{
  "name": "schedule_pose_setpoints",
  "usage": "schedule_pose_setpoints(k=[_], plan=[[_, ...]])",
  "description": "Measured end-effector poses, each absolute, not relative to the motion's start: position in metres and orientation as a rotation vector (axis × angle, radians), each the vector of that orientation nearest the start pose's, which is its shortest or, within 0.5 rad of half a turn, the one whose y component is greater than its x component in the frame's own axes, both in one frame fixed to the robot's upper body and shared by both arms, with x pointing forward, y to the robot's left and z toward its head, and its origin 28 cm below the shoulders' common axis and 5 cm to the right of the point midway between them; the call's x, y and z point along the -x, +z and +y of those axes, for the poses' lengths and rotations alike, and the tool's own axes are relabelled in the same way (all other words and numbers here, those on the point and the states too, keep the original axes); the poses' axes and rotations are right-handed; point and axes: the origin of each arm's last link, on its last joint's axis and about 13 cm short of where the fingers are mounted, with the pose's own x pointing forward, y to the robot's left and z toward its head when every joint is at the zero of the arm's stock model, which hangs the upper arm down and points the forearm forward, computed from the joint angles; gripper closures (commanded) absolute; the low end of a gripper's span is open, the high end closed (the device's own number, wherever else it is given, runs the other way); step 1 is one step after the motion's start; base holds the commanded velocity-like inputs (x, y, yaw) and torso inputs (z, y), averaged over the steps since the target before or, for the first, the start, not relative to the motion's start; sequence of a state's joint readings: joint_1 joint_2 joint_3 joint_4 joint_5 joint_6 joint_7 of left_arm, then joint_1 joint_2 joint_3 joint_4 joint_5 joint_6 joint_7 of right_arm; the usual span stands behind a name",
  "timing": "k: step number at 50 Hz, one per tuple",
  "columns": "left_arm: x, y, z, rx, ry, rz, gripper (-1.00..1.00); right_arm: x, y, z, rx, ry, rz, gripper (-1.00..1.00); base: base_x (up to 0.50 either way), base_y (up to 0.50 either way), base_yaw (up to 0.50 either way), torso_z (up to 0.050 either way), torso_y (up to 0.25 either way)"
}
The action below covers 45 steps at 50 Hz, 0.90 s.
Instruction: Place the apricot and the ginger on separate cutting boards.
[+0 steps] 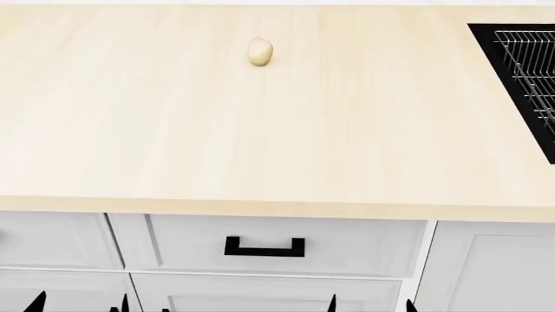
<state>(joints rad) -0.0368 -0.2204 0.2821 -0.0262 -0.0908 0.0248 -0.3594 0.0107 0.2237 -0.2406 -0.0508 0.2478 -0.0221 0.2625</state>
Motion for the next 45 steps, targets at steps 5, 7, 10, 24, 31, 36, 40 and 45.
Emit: schedule_pose_setpoints(k=[5,7,10,24,31,36,40,45], plan=[[-0.212,0.010,0.205,-0.131,0.085,-0.017,-1.00,-0.208,0.022,-0.099,-0.033,-0.014,-0.021,-1.00,0.00,0.00,0.00,0.050,0.000],[-0.212,0.010,0.205,-0.129,0.084,-0.017,-1.00,-0.208,0.022,-0.099,-0.032,-0.013,-0.022,-1.00,0.00,0.00,0.00,0.050,0.000],[-0.212,0.011,0.204,-0.123,0.083,-0.018,-1.00,-0.208,0.022,-0.099,-0.032,-0.013,-0.022,-1.00,0.00,0.00,0.00,0.000,0.000],[-0.211,0.015,0.203,-0.096,0.091,-0.014,-1.00,-0.208,0.025,-0.098,-0.032,-0.012,-0.026,-1.00,0.00,0.00,0.00,0.000,0.000],[-0.211,0.031,0.202,-0.084,0.120,-0.001,-1.00,-0.210,0.043,-0.100,-0.023,-0.034,-0.030,-1.00,0.00,0.00,0.00,0.000,0.000],[-0.212,0.050,0.202,-0.082,0.131,-0.004,-1.00,-0.212,0.062,-0.102,-0.008,-0.042,-0.051,-1.00,0.00,0.00,0.00,0.000,0.000],[-0.213,0.065,0.203,-0.082,0.135,-0.010,-1.00,-0.213,0.079,-0.105,-0.001,-0.048,-0.071,-1.00,0.00,0.00,0.00,0.000,0.000],[-0.215,0.085,0.205,-0.092,0.128,-0.011,-1.00,-0.217,0.102,-0.110,-0.003,-0.047,-0.075,-1.00,0.00,0.00,0.00,0.000,0.000]])
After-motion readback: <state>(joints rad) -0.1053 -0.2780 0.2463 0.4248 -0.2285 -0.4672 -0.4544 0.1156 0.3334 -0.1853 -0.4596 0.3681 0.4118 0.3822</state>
